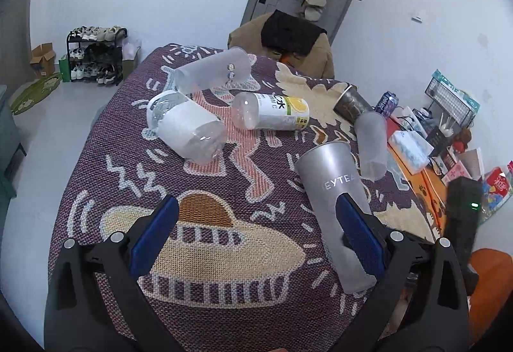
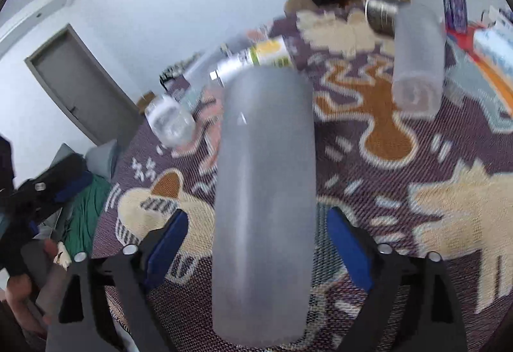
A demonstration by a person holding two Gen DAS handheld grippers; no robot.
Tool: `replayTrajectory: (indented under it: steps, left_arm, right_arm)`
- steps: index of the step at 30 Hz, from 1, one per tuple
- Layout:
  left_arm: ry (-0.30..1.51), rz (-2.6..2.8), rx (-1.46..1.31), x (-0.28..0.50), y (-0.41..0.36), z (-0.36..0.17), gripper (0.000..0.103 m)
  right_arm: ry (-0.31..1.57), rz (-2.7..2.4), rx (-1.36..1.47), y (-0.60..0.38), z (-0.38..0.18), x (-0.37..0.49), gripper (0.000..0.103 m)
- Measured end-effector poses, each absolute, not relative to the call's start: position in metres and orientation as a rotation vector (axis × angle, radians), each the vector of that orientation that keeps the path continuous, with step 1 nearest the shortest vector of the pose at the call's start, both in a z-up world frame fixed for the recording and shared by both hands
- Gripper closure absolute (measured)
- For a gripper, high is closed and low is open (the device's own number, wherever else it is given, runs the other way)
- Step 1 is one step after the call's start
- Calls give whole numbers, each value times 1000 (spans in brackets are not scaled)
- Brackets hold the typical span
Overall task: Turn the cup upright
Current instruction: 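Lift the frosted cup with the right gripper toward the left gripper, then grasp the cup body with the left gripper while the right gripper releases it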
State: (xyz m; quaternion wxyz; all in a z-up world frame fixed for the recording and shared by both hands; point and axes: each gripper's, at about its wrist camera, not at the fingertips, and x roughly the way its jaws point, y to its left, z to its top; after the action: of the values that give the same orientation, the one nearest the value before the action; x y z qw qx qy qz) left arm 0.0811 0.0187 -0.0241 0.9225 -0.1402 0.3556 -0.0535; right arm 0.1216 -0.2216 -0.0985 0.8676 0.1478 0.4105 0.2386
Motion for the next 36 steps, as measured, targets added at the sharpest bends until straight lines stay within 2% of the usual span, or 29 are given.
replayTrajectory:
  steps: [12, 19, 24, 36]
  left_arm:
    - [787, -225, -309, 112, -12, -27, 6]
    - [862, -296, -375, 137, -23, -36, 6]
    - [923, -325, -428, 156, -26, -45, 6]
    - [1032, -355, -486, 193, -34, -68, 6]
  right_arm:
    - [736, 447, 338, -274, -73, 99, 14]
    - [719, 391, 356, -300, -77, 95, 14]
    - [702, 350, 347, -316, -80, 88, 8]
    - [730, 287, 327, -336, -99, 80, 8]
